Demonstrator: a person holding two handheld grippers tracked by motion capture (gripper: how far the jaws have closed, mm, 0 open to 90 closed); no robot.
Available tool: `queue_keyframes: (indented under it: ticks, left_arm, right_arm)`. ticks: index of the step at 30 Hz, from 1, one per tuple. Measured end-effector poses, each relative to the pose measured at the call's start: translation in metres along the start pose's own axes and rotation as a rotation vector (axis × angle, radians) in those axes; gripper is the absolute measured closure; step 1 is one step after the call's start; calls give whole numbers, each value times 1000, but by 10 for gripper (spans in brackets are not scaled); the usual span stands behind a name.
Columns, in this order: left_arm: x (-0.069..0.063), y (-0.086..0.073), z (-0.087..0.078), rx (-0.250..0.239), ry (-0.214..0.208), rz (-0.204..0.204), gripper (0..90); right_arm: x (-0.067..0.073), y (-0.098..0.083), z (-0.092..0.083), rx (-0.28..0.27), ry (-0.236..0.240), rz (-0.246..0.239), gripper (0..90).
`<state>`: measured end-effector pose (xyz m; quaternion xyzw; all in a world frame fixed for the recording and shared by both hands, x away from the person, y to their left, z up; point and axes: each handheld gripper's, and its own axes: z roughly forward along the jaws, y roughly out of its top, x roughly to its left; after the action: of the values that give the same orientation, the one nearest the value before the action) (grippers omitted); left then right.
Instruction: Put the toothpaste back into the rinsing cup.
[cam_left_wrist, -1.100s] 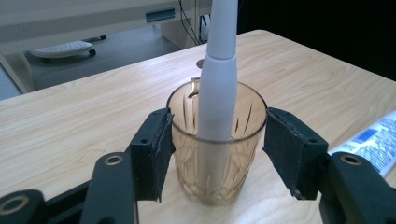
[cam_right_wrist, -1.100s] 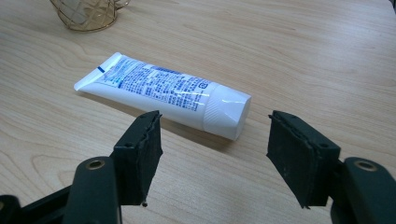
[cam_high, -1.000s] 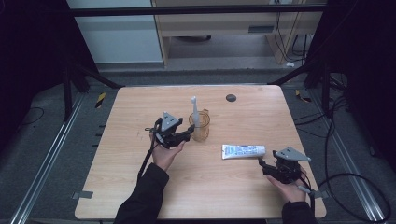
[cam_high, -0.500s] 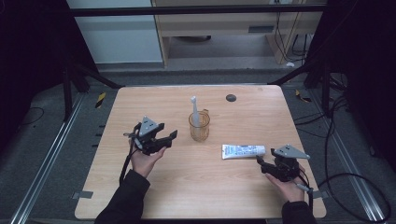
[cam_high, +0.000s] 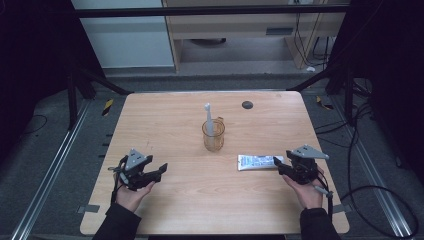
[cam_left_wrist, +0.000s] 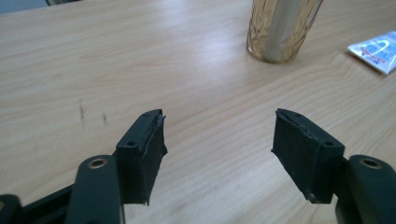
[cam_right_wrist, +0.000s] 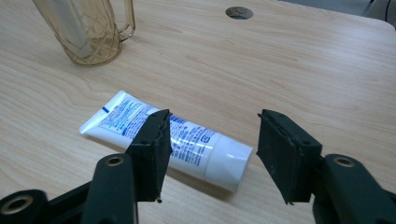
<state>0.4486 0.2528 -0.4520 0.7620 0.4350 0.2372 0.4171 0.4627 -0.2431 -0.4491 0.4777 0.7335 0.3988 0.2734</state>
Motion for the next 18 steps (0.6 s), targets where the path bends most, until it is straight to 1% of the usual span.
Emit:
queue_keyframes:
  ticks: [2, 6, 10, 11, 12, 13, 14, 15, 18]
  left_arm:
    - [2, -6, -5, 8, 6, -10, 331]
    - [6, -16, -13, 25, 30, -46, 333]
    - [11, -23, -13, 47, 54, -64, 337]
    - [12, -24, -13, 44, 55, -70, 337]
    - [13, -25, -13, 47, 58, -66, 338]
    - [14, -26, -12, 49, 62, -63, 340]
    - [15, -26, -12, 48, 70, -60, 340]
    - [16, -27, -11, 49, 74, -57, 341]
    - [21, -29, -11, 56, 84, -61, 345]
  right_arm:
    - [-1, 2, 4, 8, -6, 2, 485]
    - [-4, 6, 14, 33, -15, 0, 543]
    - [-7, 9, 25, 59, -23, 1, 596]
    - [-9, 10, 27, 63, -25, 3, 615]
    - [-10, 10, 30, 68, -30, 5, 633]
    - [-12, 11, 33, 69, -36, -4, 654]
    - [-13, 11, 35, 77, -36, 1, 672]
    - [-16, 10, 39, 89, -47, -2, 692]
    - [-21, 8, 48, 120, -55, -2, 751]
